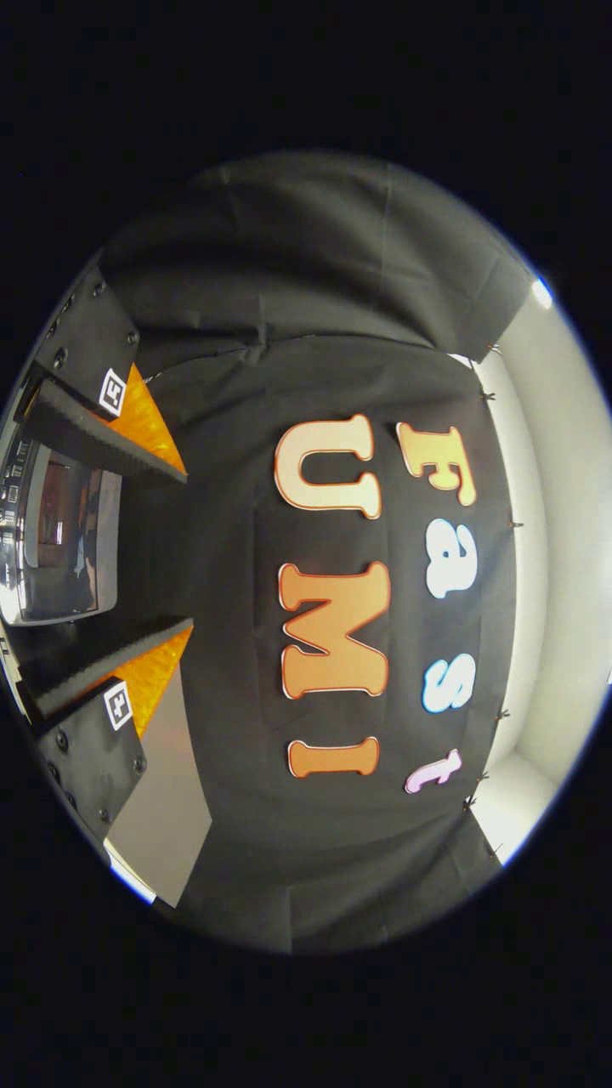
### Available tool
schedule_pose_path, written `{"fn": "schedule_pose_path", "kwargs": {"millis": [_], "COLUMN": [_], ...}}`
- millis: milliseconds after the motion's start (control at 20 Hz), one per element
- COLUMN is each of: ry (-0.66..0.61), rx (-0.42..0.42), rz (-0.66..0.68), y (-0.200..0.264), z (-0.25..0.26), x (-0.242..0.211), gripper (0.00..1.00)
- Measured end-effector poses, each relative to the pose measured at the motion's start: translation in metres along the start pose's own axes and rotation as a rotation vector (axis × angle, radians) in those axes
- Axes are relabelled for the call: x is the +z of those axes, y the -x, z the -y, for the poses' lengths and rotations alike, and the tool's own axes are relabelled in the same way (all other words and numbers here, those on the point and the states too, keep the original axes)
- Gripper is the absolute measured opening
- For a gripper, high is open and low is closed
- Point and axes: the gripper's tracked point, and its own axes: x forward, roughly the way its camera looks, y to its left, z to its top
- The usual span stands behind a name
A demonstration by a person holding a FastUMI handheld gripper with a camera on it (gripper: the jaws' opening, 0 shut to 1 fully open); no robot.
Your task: Put the clothes into the washing machine and then close the washing machine lid.
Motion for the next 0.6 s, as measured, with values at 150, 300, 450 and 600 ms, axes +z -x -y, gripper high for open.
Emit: {"fn": "schedule_pose_path", "kwargs": {"millis": [150,300,450,600], "ry": [-0.012,0.029,0.036,0.047], "rx": [-0.033,-0.092,-0.102,-0.107], "rz": [0.032,0.066,0.080,0.090], "y": [0.041,0.083,0.126,0.167], "z": [0.041,0.086,0.112,0.130], "x": [0.022,0.041,0.050,0.052], "gripper": [0.97,0.97,0.97,0.97]}}
